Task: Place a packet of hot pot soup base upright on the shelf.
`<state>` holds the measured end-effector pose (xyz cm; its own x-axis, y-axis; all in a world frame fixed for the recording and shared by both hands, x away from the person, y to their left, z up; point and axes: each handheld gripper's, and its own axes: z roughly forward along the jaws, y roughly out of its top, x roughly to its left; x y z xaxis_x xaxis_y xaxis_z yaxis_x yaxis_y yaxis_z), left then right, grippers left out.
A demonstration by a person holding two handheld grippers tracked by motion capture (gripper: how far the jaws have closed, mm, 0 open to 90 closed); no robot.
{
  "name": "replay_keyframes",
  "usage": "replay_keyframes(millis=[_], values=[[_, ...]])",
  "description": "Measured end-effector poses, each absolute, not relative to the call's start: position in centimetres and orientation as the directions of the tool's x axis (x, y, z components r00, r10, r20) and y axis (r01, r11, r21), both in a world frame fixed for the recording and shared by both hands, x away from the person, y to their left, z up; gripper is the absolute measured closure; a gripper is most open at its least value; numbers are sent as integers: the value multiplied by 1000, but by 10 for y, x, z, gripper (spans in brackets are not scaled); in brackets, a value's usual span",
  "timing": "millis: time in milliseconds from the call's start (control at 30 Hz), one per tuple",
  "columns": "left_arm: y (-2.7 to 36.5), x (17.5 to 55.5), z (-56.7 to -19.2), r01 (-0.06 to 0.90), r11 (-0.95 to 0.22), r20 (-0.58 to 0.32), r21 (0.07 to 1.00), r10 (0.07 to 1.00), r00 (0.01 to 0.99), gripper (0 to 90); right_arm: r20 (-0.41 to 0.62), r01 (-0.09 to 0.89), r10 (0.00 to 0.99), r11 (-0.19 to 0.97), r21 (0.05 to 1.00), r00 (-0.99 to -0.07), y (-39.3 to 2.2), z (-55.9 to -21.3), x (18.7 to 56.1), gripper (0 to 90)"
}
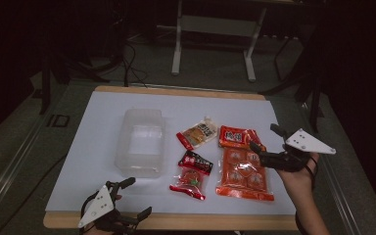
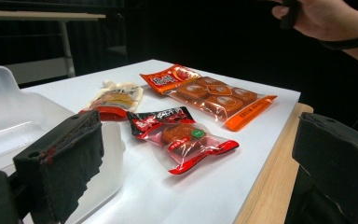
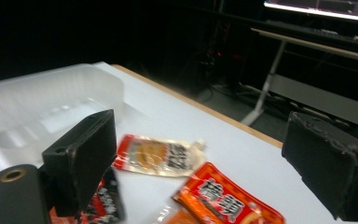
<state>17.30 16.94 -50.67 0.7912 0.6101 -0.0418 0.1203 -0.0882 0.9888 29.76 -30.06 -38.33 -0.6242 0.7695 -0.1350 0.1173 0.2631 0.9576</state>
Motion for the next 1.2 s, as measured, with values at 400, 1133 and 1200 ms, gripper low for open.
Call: replay_keyframes(millis=[400, 1133, 1200], values=[[170, 173, -507, 120, -90, -41, 989, 609, 792, 25, -69, 265, 804, 274, 925, -591, -316, -415, 351, 137], [169, 175, -509, 127, -94, -45, 987, 603, 797, 24, 11, 451, 835, 286, 846, -550, -342, -487, 406, 190], [169, 175, -509, 129, -103, -41, 986, 605, 795, 25, 20, 478, 842, 286, 831, -539, -344, -496, 411, 212]])
